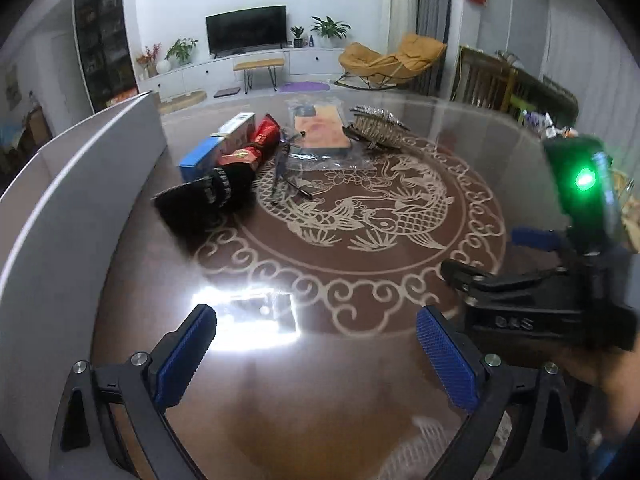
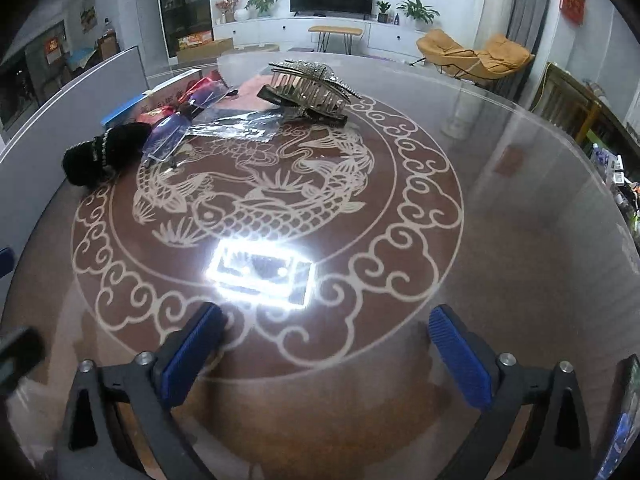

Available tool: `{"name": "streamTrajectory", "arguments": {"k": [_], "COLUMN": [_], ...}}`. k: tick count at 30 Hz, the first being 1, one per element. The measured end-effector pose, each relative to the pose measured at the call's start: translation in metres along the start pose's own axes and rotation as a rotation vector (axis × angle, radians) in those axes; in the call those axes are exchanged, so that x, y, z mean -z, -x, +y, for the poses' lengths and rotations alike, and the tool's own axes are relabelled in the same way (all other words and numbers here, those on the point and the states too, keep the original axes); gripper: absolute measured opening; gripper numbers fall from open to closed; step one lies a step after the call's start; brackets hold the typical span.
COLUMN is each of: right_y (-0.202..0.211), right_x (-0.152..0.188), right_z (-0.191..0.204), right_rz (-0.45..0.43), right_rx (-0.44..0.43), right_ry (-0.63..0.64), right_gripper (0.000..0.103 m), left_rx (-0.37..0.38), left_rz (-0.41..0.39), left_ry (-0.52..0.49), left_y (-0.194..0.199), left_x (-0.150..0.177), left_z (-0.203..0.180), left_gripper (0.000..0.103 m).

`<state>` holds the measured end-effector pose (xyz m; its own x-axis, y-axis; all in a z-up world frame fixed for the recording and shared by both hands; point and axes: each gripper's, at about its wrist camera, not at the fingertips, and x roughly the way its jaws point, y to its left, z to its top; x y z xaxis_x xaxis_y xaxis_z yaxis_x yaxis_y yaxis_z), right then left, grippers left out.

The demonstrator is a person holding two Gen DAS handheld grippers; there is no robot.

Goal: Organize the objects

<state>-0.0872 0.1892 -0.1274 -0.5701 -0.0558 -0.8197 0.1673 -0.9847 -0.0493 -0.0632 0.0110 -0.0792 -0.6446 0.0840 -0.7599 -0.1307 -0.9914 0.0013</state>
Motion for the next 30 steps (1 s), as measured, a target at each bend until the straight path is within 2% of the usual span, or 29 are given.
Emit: {"name": "streamTrajectory", "arguments": {"k": [7, 10, 17, 30], "right_y": [-0.004, -0.004, -0.003, -0.003], "right_x": [0.001, 0.002, 0.001, 0.001], "right_z": [-0.002, -0.002, -0.002, -0.002], "right_rz": [-0.010, -0.010, -0.011, -0.011], "right_rx": [-0.017, -0.017, -0.017, -0.017], "right_ry": [-0.032, -0.032, -0.032, -0.032], "right_gripper": [0.103, 0.103, 0.103, 0.103], "left_rx": [0.010, 0.005, -0.007, -0.003], "left_rz": [0.038, 0.078, 0.089, 0.088], "left_ry": [0.028, 0.056, 0.024, 0.025], "left_y": [-0.030, -0.043, -0.047, -0.049], "left_x": [-0.004, 0.000, -0.002, -0.002], "left_z": [0.002, 0.006, -0.002, -0.003], "left_gripper": [0.102, 0.102, 0.103, 0.103]}}
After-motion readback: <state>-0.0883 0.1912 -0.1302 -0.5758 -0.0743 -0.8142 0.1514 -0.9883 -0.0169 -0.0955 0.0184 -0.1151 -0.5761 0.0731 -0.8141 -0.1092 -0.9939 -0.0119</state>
